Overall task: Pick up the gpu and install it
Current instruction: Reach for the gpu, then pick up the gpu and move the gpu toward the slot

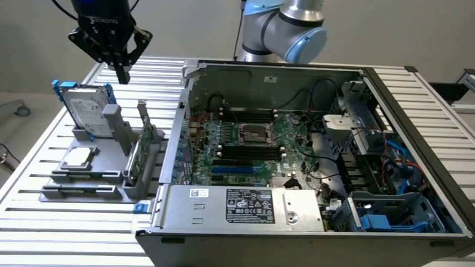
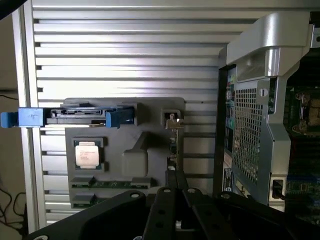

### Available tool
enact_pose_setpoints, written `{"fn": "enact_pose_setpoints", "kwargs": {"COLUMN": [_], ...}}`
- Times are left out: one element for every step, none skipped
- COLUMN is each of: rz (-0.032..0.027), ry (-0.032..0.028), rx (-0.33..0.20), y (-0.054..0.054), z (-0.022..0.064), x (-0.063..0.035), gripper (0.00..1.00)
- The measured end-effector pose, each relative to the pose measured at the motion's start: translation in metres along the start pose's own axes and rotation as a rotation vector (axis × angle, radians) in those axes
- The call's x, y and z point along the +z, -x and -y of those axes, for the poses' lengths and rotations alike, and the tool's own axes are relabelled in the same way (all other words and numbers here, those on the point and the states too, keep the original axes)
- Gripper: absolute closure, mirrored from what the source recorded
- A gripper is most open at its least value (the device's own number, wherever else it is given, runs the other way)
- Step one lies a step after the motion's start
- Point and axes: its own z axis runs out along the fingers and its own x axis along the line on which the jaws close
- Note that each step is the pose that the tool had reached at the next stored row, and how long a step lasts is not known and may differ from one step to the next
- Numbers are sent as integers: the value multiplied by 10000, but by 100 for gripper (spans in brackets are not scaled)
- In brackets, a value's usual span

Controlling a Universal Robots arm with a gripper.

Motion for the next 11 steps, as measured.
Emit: {"fn": "enact_pose_setpoints", "kwargs": {"rz": [0,1,1,1,1,1,1,1,1,1,1], "ry": [0,0,1,0,1,0,0,0,0,0,1], "rx": [-1,-1,-2,-1,-1,-2,-2,-2,-2,-2,-2], "y": [0,0,0,0,0,0,0,0,0,0,0], "z": [0,1,1,1,1,1,1,1,1,1,1], "x": [0,0,0,0,1,0,0,0,0,0,1], "gripper": [89,89,89,89,89,89,89,89,89,89,89]}}
